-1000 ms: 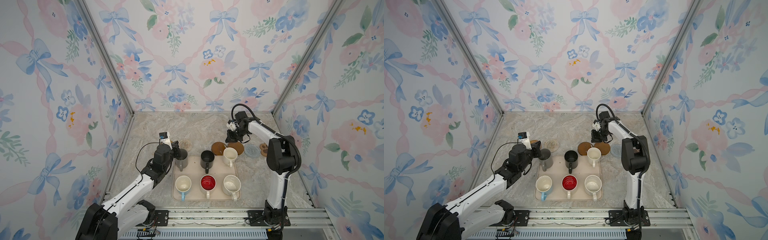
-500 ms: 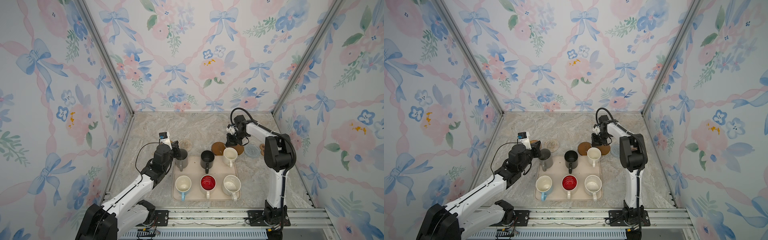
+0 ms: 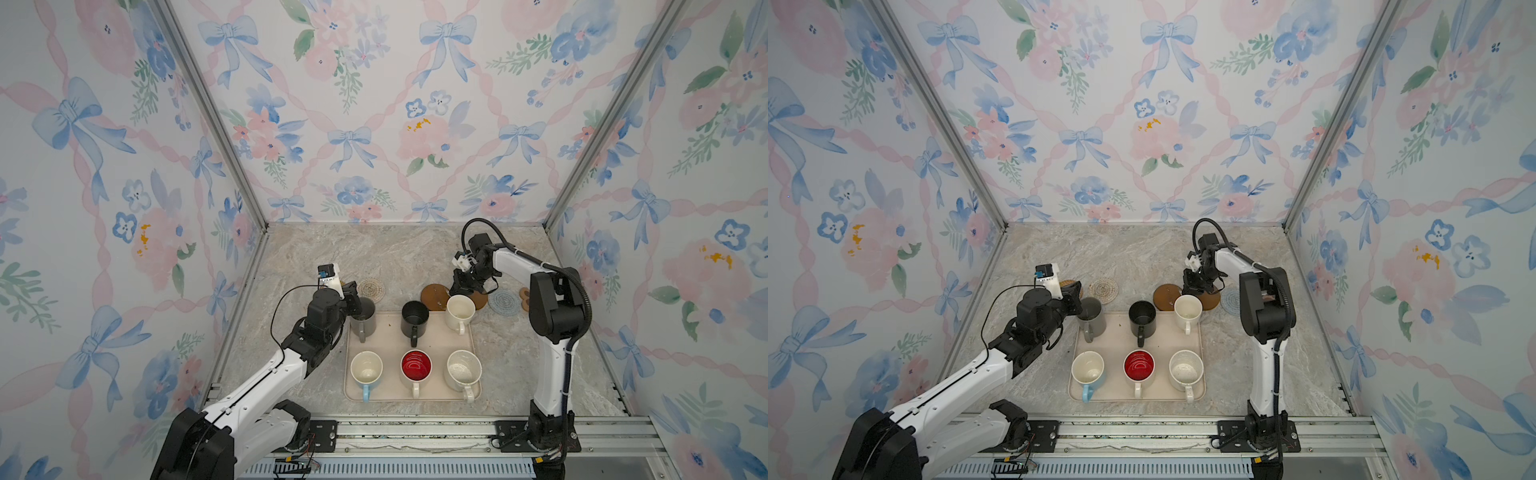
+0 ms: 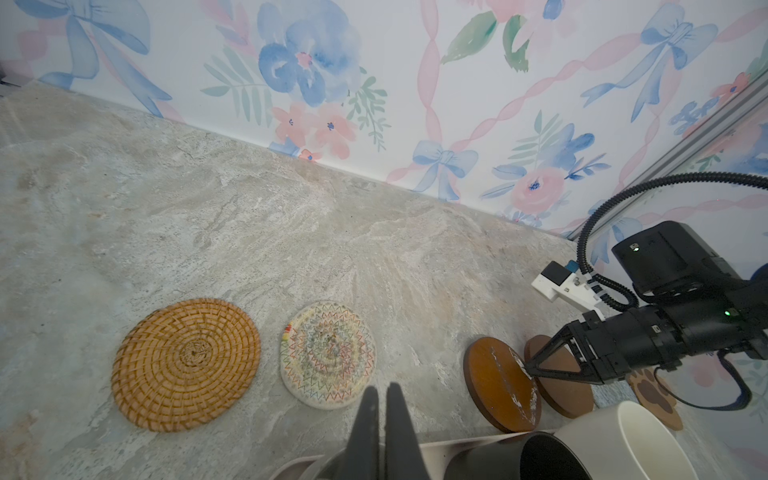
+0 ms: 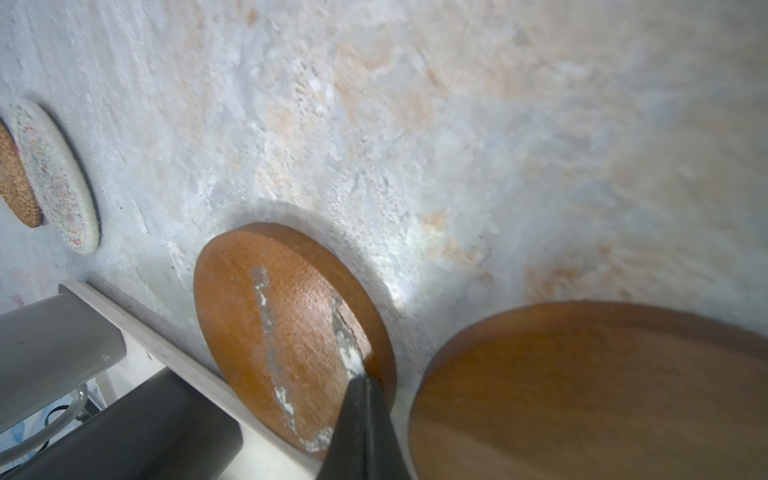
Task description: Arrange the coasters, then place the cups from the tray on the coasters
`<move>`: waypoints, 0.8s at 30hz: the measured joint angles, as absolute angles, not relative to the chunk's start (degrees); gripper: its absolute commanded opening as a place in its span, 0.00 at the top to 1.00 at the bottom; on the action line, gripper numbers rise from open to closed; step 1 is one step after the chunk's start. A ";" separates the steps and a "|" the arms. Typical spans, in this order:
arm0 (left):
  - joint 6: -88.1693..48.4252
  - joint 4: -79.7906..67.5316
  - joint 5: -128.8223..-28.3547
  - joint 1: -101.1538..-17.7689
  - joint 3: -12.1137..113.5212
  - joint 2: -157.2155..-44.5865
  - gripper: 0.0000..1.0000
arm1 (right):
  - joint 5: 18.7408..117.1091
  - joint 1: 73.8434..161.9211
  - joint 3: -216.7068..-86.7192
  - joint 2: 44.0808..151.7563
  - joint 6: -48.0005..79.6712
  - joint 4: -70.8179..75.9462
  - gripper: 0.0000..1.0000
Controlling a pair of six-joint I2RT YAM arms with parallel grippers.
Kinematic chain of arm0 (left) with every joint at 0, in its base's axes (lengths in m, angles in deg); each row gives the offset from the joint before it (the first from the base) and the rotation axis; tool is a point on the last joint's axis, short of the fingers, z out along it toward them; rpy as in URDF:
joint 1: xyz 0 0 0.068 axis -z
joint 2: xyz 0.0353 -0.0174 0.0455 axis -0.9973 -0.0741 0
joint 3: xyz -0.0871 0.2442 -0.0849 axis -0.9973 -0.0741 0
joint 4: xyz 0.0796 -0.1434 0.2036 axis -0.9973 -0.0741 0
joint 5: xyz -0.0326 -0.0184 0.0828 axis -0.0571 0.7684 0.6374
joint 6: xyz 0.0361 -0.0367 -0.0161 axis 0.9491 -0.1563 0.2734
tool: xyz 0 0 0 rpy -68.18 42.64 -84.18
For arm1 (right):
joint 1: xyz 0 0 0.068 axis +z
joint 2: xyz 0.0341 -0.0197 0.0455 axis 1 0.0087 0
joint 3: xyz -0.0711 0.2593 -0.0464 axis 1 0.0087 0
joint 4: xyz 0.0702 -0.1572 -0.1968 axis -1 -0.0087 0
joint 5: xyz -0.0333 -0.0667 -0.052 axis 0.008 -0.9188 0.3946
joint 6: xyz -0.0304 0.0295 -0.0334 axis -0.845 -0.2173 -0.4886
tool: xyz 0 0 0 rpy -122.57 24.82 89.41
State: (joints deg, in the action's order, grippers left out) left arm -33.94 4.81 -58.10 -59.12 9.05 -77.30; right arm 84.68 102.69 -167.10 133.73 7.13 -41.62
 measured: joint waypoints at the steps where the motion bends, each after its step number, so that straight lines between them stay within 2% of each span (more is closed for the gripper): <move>1: -33.92 4.79 -58.10 -59.12 9.05 -77.30 1.00 | 84.99 102.93 -167.32 133.93 7.15 -41.51 1.00; 24: -33.92 4.81 -57.47 -59.16 9.03 -76.60 1.00 | 89.66 109.03 -176.65 140.68 10.80 -40.63 1.00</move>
State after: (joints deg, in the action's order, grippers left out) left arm -33.92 4.81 -57.47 -59.16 9.03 -76.60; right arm 89.66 109.03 -176.65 140.68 10.80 -40.63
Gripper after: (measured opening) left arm 0.050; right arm 0.045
